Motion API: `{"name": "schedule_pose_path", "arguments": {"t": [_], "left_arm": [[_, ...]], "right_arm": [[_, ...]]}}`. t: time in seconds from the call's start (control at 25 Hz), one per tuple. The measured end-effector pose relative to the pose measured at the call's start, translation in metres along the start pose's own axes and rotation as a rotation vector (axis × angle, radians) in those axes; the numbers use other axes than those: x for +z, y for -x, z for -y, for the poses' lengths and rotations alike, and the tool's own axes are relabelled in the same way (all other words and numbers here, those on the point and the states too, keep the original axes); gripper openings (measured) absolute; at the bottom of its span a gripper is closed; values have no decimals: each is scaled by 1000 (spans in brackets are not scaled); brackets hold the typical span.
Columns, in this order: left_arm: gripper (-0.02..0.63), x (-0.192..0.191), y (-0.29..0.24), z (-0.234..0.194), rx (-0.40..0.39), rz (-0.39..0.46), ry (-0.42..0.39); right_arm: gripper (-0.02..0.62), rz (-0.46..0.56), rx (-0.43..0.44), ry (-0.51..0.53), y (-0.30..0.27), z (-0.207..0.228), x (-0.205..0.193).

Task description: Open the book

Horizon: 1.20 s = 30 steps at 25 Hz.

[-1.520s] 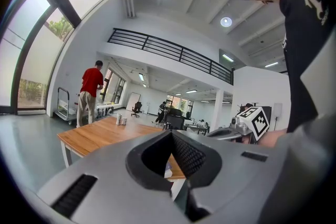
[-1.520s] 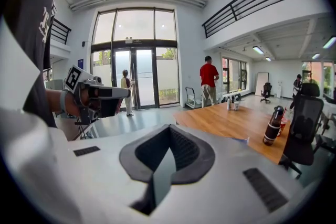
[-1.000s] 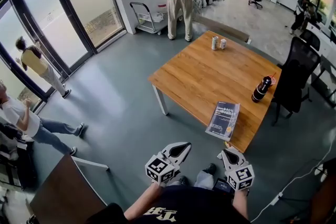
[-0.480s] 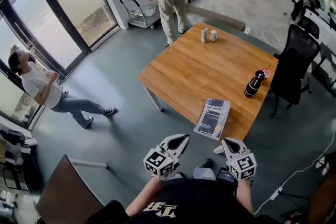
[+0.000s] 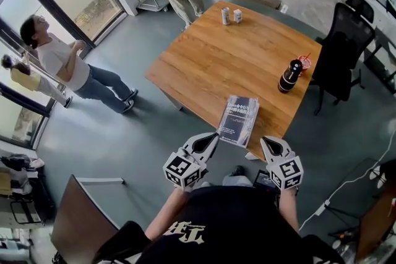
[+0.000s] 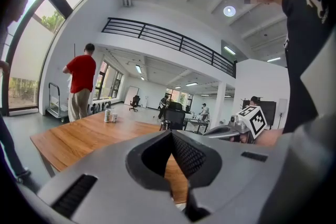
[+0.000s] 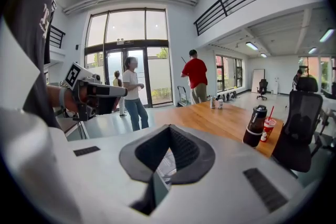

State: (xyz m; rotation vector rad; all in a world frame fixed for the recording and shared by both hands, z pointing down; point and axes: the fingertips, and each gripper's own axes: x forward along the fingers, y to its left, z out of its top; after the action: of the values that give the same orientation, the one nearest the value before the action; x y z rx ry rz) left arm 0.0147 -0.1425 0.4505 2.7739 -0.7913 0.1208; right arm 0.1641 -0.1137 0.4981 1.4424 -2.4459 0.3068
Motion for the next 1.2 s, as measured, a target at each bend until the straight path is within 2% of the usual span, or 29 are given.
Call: {"name": "schedule_pose_path", "arguments": {"t": [0.4,0.88,1.04,1.2], "left_arm": [[6,-23,-35,9,-31,-68,18],[8,-65,-78,26,-175,-215,89],[8,-81,-96,26,-210,-265,78],[86,-100,-117,28,-251,-320,57]], "right_arm": [[-12,-19,-1,-15,6,28,-19],[-12,-40,-29,-23,21,45,-33],[-12,-39,-64,-30,28,49,-37],[-12,-42,-102,-52,39,53,-45]]}}
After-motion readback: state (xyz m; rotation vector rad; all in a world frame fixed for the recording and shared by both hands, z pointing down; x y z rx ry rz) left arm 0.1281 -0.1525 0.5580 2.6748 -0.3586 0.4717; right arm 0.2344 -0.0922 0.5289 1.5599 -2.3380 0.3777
